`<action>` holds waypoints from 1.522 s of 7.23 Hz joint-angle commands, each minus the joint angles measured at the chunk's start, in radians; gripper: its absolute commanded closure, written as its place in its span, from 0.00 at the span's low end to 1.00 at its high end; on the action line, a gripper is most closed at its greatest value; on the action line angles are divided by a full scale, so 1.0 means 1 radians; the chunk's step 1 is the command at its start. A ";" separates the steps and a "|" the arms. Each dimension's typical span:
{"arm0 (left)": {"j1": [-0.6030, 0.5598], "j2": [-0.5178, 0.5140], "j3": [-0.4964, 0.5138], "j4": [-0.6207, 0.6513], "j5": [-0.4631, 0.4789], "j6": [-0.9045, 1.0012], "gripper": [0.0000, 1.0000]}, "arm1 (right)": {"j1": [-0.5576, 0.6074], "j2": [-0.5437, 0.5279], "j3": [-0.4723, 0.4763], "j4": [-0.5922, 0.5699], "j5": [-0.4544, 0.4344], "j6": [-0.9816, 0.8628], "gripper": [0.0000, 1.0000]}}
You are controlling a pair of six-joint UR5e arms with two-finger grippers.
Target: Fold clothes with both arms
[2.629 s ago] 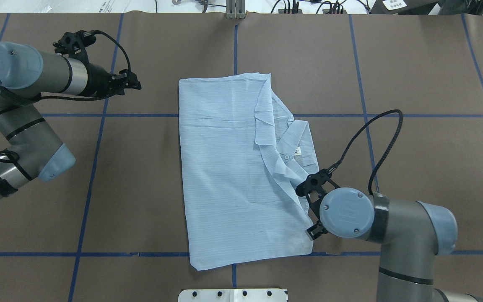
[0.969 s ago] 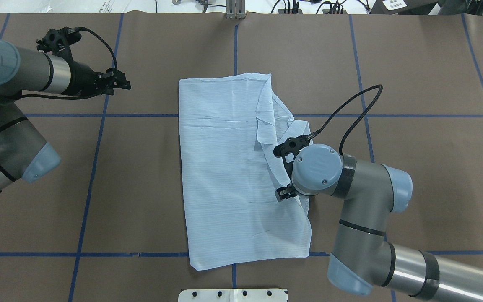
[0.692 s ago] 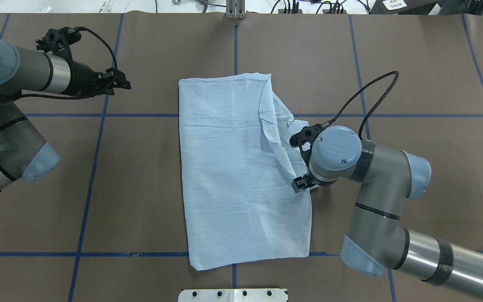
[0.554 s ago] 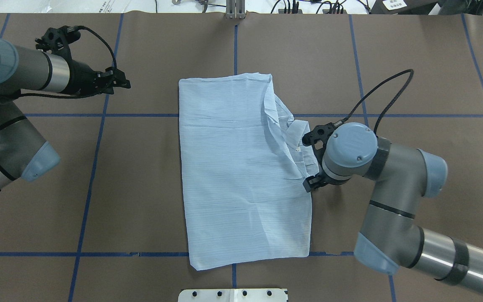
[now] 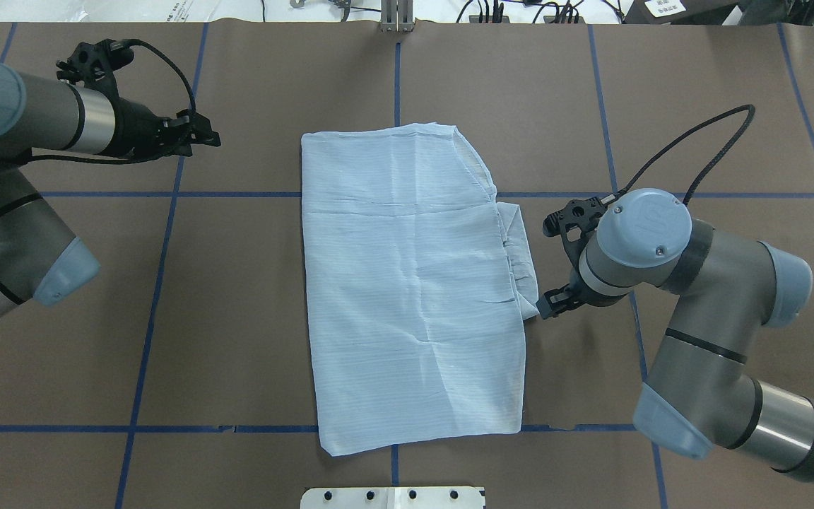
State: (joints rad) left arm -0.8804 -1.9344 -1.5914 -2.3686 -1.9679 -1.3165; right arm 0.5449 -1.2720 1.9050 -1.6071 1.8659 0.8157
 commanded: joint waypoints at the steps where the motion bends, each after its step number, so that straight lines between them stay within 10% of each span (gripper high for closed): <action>1: 0.000 0.008 -0.010 0.000 0.000 -0.003 0.39 | -0.035 0.064 -0.012 0.010 0.002 0.295 0.00; 6: 0.001 0.023 -0.027 0.000 0.001 -0.009 0.39 | -0.318 0.091 -0.006 0.130 -0.231 1.277 0.02; 11: 0.003 0.022 -0.030 0.000 0.003 -0.013 0.39 | -0.324 0.056 0.017 0.131 -0.225 1.473 0.07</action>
State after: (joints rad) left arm -0.8779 -1.9116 -1.6211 -2.3685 -1.9656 -1.3294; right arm 0.2235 -1.2008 1.9197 -1.4758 1.6431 2.2729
